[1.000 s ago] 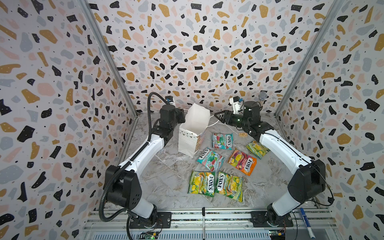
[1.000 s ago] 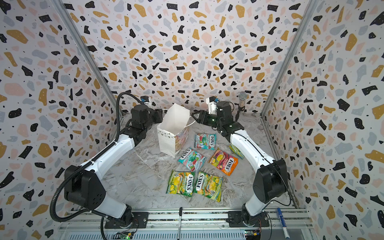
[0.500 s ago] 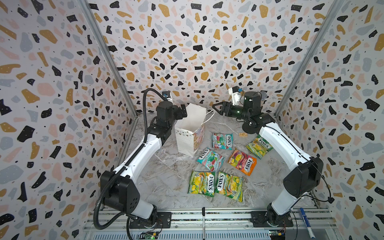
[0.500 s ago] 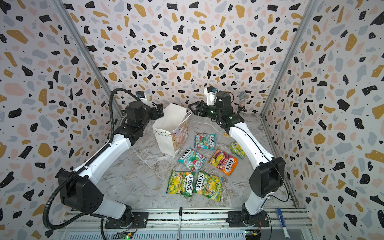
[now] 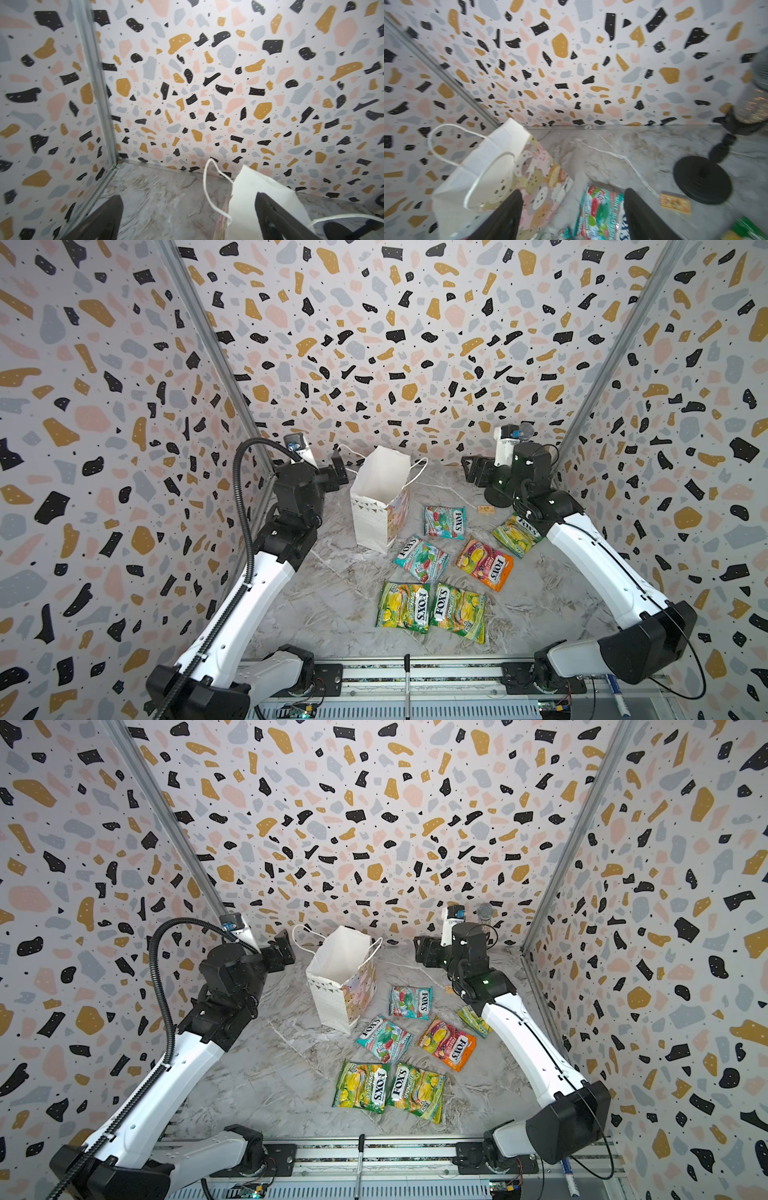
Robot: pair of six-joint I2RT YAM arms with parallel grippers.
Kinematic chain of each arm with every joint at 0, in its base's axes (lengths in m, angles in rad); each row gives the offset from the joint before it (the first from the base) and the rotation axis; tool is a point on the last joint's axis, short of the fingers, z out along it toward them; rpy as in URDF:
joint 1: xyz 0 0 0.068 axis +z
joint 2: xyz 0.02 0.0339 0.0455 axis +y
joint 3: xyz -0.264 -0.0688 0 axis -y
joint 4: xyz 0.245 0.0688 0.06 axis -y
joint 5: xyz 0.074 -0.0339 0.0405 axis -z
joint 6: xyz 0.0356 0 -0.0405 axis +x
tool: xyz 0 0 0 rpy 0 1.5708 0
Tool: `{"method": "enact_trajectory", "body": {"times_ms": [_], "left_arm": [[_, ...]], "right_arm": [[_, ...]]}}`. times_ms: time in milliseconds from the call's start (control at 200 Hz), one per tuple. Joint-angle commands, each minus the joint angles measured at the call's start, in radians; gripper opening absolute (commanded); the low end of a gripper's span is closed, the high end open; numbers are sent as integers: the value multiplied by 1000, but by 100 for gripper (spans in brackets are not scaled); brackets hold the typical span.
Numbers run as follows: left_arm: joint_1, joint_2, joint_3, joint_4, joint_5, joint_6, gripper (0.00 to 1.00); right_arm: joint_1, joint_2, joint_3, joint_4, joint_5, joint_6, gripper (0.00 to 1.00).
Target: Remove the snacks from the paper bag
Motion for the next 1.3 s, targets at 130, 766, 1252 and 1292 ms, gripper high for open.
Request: {"method": "enact_trajectory", "body": {"times_ms": [130, 766, 1252, 1292], "left_arm": [[5, -91, -183, 4, -271, -188, 100], [5, -110, -666, 431, -476, -103, 100], [45, 106, -879, 886, -415, 157, 100], [61, 123, -899, 935, -379, 176, 100]], "right_arm": [[-49, -126, -281, 101, 269, -72, 80], [-203, -200, -888, 623, 396, -190, 83], [-219, -75, -1077, 1051, 412, -336, 86], [-219, -73, -1087, 1073, 401, -343, 86]]}}
